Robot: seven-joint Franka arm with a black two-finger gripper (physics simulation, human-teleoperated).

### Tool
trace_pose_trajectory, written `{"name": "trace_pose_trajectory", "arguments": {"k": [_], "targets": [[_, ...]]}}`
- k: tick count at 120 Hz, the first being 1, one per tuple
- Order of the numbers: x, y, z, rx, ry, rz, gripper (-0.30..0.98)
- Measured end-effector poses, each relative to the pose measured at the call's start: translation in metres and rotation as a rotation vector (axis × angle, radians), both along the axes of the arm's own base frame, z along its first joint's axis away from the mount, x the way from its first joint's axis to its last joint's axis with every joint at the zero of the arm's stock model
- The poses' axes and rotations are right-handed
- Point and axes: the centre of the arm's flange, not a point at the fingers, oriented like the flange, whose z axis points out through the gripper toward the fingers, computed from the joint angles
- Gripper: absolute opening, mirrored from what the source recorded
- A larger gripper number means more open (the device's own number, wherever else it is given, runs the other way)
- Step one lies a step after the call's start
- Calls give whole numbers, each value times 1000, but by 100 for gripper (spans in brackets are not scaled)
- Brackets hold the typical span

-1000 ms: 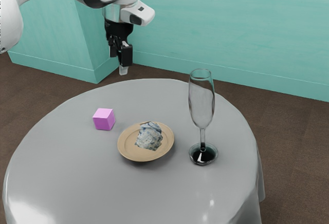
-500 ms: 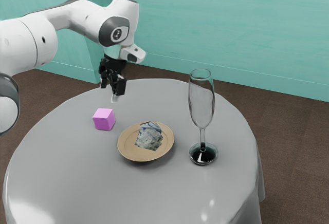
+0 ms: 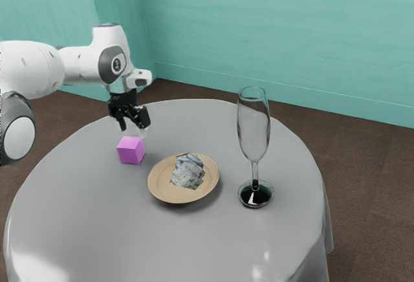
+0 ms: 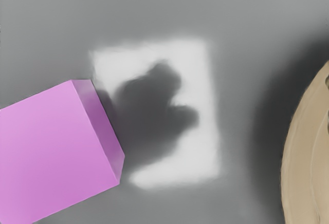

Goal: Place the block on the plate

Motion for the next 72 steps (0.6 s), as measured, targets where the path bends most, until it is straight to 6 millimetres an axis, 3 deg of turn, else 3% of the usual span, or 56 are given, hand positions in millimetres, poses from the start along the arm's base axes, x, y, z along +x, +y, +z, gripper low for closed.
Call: {"name": "trace_pose_trajectory", "arguments": {"k": [19,72], "targets": [[0,28,-37,-27,-12,93,69],[7,57,-83,-56,-23,209,69]]}}
